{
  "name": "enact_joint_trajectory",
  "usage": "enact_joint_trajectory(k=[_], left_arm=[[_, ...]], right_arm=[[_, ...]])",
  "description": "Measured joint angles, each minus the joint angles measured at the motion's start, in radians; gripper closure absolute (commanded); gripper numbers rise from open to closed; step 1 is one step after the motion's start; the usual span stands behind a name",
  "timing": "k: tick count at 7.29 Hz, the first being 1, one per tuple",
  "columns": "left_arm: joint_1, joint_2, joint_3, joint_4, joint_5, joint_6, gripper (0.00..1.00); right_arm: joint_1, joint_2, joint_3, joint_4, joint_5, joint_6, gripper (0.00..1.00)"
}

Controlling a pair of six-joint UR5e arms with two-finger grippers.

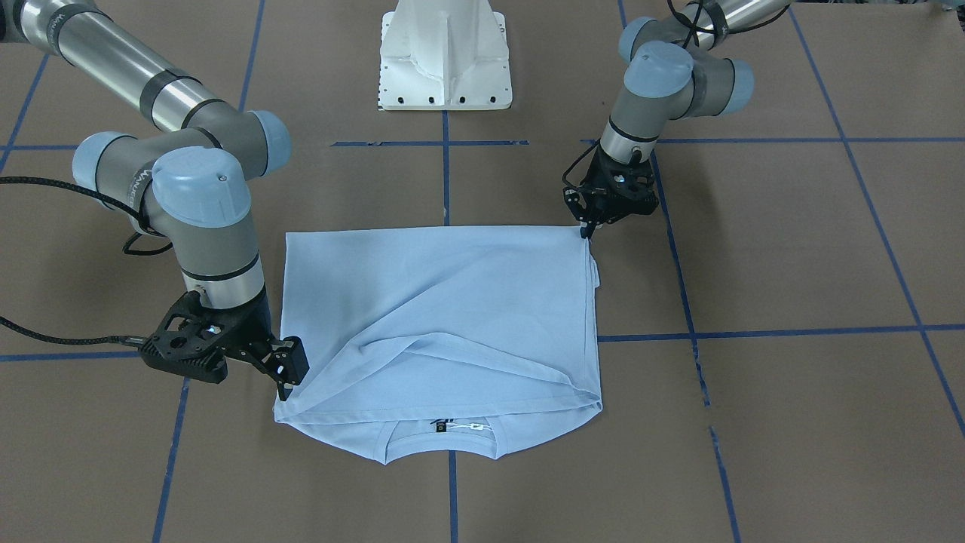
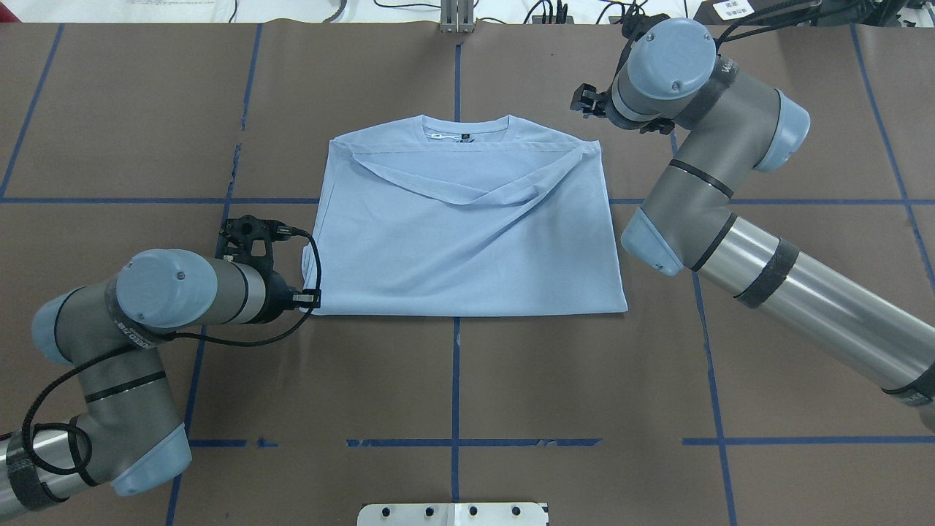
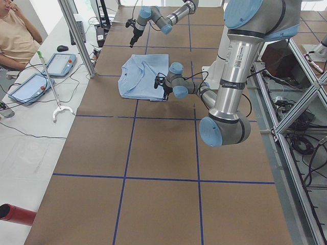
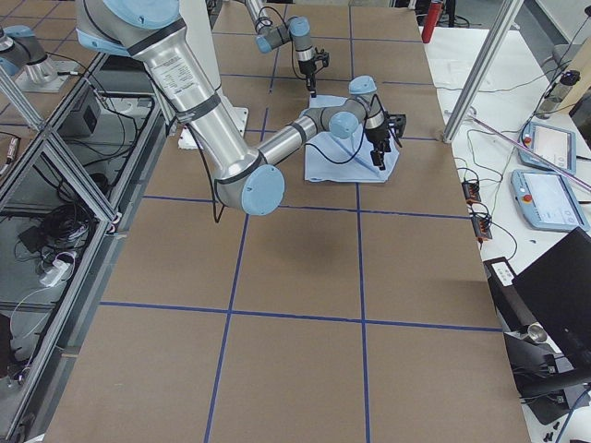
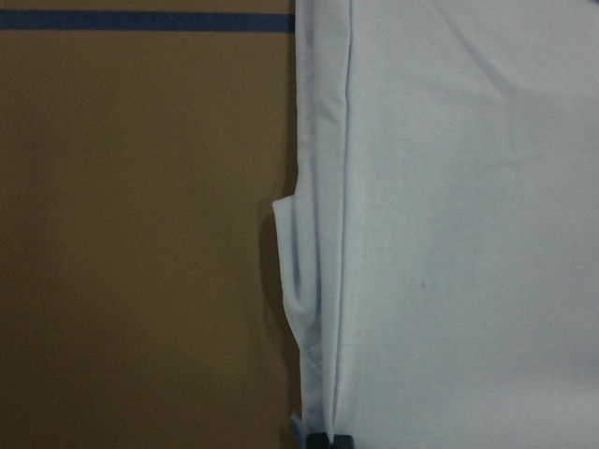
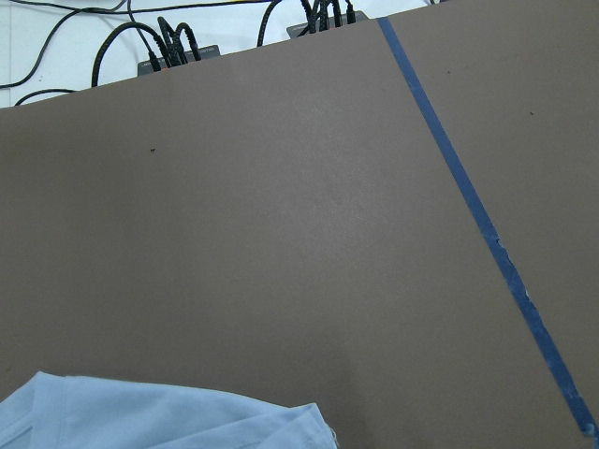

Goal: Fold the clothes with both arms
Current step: 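Grasp the side edge with the left gripper and drag it away from the robot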

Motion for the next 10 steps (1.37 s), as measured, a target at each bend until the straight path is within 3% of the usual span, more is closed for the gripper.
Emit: enact_joint_trajectory(k=[2,3,6,8,9,10], left_arm=[[-0.100,-0.012,0.037,0.012,-0.001,0.141,1.00],[-0.176,-0.048,0.104,0.014,-0.001,0.223,1.00],[-0.371,-0.280,0.436,-0.006,0.001,0.389,1.00],[-0.440,-0.434,0.698,-0.116,0.034,0.446,1.00],[-0.460,-0.466,0.777,-0.175,0.045,0.469,0.01],[-0.471,-0.469,0.808,-0.217,0.047,0.487,0.00]], right_arm=[[-0.001,0.000,-0.002,0.000,0.000,0.001,0.00],[-0.001,0.000,-0.002,0.000,-0.001,0.001,0.00],[0.001,0.000,-0.002,0.000,-0.003,0.002,0.00],[0.007,0.000,-0.002,0.000,-0.003,0.002,0.00],[0.008,0.002,-0.001,0.000,-0.003,0.002,0.00],[0.004,0.008,-0.001,0.001,-0.003,0.002,0.00]])
